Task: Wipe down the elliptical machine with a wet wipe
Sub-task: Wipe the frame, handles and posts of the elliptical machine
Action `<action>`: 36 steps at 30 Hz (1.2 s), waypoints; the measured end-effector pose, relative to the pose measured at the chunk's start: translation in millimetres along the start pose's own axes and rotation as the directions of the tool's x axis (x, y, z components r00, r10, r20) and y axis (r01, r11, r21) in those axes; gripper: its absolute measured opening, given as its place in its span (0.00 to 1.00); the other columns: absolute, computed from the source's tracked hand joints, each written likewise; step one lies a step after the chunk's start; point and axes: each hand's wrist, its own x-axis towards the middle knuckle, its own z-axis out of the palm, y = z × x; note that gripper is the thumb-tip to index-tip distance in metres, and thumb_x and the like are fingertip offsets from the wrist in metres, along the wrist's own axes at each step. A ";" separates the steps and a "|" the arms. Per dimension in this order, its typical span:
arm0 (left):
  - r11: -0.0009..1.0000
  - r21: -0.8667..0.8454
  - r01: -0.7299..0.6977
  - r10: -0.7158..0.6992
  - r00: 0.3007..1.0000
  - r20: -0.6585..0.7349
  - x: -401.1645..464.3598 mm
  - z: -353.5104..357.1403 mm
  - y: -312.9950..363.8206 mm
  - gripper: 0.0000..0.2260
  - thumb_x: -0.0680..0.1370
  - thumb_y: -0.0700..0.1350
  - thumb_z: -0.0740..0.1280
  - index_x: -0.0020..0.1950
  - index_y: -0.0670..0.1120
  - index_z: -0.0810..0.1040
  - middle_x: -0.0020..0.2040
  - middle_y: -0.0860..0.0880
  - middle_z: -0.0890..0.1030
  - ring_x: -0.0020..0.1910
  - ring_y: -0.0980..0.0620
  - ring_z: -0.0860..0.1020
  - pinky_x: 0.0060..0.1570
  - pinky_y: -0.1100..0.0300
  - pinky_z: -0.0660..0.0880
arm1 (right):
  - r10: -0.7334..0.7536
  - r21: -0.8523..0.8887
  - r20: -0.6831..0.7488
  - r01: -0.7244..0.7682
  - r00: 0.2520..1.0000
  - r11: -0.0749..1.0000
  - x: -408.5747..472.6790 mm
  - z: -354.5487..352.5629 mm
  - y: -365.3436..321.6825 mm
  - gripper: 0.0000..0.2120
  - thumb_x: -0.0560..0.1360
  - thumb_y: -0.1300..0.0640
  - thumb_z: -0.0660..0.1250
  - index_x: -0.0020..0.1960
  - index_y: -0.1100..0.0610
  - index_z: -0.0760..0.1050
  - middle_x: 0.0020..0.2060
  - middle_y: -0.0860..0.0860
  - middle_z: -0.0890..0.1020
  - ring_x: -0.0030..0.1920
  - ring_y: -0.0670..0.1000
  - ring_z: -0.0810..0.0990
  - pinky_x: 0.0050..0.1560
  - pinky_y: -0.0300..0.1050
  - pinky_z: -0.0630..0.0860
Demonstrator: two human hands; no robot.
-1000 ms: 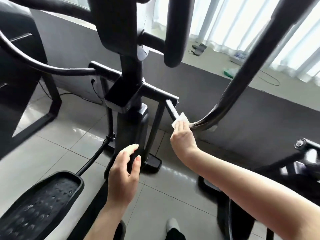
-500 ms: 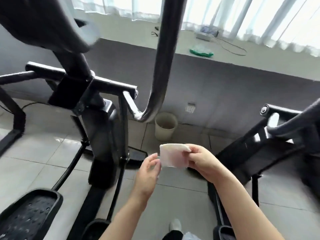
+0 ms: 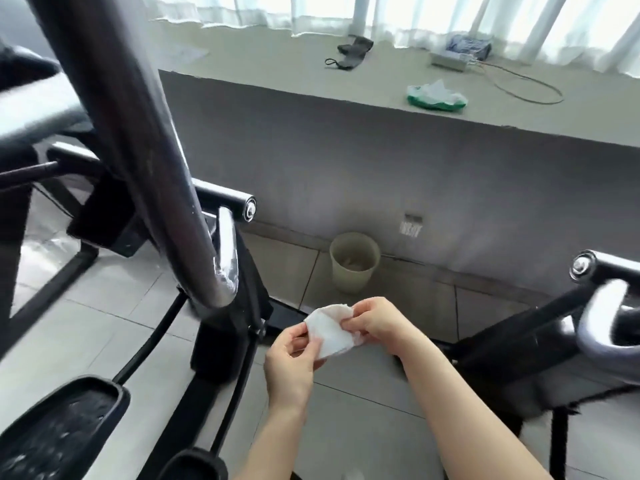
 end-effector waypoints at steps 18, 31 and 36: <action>0.966 -0.147 -0.211 0.196 0.974 -0.115 95.1 62.9 83.5 0.12 0.77 0.32 0.68 0.54 0.48 0.79 0.42 0.49 0.84 0.43 0.56 0.84 0.42 0.64 0.79 | -0.045 -0.294 0.311 0.141 0.949 0.945 130.6 -58.6 -167.7 0.06 0.73 0.57 0.74 0.46 0.58 0.81 0.38 0.52 0.82 0.30 0.47 0.81 0.32 0.38 0.78; 0.914 -0.315 -0.257 0.076 0.869 -0.488 257.5 173.7 136.8 0.16 0.74 0.30 0.70 0.57 0.47 0.78 0.47 0.41 0.82 0.43 0.52 0.84 0.42 0.63 0.80 | -0.234 -0.288 0.512 0.422 0.826 0.860 290.2 -133.1 -277.3 0.13 0.71 0.76 0.67 0.52 0.65 0.79 0.49 0.64 0.82 0.44 0.61 0.85 0.43 0.45 0.83; 0.935 -0.294 -0.197 0.070 0.917 -0.393 326.9 261.3 164.0 0.17 0.75 0.32 0.71 0.59 0.48 0.78 0.48 0.43 0.83 0.46 0.52 0.84 0.44 0.62 0.80 | -0.257 -0.379 0.343 0.383 0.904 0.842 350.0 -223.8 -294.9 0.12 0.70 0.71 0.70 0.42 0.54 0.80 0.41 0.53 0.84 0.37 0.55 0.86 0.49 0.51 0.82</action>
